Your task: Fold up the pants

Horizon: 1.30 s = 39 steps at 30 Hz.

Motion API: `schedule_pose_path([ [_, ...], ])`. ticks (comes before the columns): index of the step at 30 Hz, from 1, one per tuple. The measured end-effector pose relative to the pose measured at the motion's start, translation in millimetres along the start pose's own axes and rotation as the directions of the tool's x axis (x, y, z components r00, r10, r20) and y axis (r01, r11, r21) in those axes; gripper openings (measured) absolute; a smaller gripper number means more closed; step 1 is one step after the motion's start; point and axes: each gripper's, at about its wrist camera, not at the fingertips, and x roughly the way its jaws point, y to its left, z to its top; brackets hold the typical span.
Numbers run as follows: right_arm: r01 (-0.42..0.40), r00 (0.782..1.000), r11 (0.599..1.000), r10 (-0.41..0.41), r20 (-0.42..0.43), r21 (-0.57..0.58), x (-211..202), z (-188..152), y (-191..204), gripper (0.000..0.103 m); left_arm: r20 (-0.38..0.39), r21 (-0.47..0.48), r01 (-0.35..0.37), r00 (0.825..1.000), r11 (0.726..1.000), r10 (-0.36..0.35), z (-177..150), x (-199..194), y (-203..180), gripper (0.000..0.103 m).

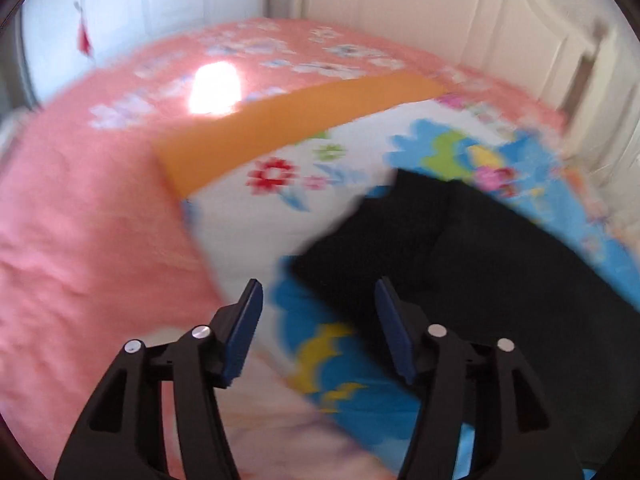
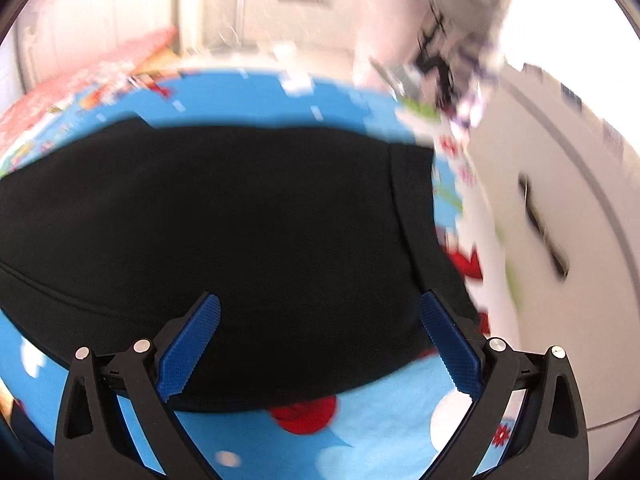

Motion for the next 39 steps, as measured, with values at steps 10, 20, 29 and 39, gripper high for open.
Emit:
schedule_pose_path([
  [10, -0.400, 0.889, 0.900, 0.426, 0.165, -0.172, -47.3, 63.6, 171.9, 0.097, 0.216, 0.219, -0.033, 0.976, 0.975, -0.015, 17.5, -26.3, -54.5, 0.063],
  [20, -0.590, 0.786, 0.722, 0.616, -0.051, -0.362, -11.6, 75.7, 363.0, 0.097, 0.138, 0.341, -0.054, 0.990, 0.939, 0.007, 9.1, 13.9, -90.0, 0.047],
  [29, -0.535, 0.839, 0.733, 0.519, -0.162, -0.421, 18.0, 34.4, 392.1, 0.098, 0.120, 0.372, -0.081, 0.992, 0.925, 0.039, 17.3, 24.5, -90.6, 0.047],
  [39, -0.532, 0.839, 0.732, 0.523, -0.151, -0.425, 19.6, 30.6, 391.6, 0.098, 0.114, 0.403, -0.112, 0.991, 0.908, 0.072, 18.9, 27.2, -97.7, 0.047],
])
